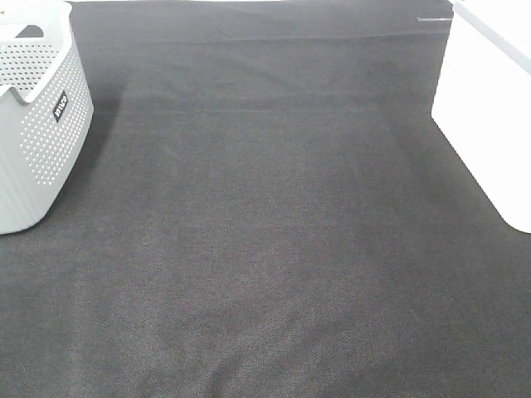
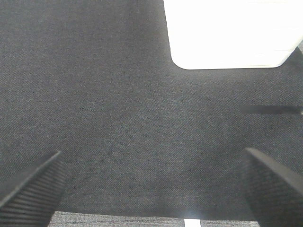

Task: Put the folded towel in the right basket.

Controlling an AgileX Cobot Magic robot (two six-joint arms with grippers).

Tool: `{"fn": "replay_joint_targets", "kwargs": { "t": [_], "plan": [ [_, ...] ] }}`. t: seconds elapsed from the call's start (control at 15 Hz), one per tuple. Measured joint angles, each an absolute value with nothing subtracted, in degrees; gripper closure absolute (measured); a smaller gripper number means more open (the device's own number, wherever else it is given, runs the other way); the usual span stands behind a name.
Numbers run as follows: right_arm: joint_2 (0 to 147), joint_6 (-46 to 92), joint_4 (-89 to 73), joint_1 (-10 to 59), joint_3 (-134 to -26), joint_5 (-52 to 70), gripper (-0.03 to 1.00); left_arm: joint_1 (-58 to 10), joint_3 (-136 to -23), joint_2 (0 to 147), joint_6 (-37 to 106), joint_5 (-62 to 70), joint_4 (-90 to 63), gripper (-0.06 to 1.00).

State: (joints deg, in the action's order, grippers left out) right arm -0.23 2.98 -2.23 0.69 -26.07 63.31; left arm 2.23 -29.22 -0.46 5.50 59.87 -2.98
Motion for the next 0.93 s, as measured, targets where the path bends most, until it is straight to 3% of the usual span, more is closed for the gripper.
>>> {"fn": "replay_joint_targets", "kwargs": {
  "t": [0.93],
  "plan": [
    [-0.23,2.98,-2.23,0.69,-26.07,63.31,0.01,2.23,-29.22,-0.46,5.5,59.87,-2.98,-0.04]
  ]
}}
